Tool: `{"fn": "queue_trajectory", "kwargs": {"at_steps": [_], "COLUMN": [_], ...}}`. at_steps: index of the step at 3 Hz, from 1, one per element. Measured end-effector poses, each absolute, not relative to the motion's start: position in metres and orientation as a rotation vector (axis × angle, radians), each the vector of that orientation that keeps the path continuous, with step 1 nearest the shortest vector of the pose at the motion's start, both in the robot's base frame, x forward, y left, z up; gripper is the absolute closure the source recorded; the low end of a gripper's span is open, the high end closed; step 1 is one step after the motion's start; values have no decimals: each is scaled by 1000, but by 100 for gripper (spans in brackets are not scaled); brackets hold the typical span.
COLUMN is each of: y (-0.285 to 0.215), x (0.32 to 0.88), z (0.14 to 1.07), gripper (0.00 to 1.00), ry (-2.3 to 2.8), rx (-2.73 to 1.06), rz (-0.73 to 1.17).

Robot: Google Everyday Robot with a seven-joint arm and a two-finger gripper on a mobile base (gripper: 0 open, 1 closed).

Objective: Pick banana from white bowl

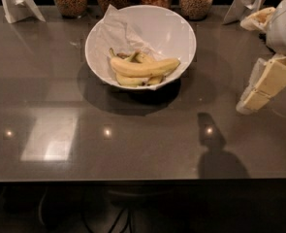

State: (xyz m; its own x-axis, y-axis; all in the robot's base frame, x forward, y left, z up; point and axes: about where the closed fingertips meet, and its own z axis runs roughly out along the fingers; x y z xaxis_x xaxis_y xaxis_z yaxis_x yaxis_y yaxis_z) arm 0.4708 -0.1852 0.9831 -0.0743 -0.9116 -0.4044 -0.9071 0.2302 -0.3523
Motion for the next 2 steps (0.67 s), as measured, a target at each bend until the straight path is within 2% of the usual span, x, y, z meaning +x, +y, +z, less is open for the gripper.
{"fn": "queue_trajectory", "kwargs": {"at_steps": [2], "y": [-139], "x": [526], "z": [991], "gripper": [0], "ry": [1687], "rx": [-1701], "rz": [50]}}
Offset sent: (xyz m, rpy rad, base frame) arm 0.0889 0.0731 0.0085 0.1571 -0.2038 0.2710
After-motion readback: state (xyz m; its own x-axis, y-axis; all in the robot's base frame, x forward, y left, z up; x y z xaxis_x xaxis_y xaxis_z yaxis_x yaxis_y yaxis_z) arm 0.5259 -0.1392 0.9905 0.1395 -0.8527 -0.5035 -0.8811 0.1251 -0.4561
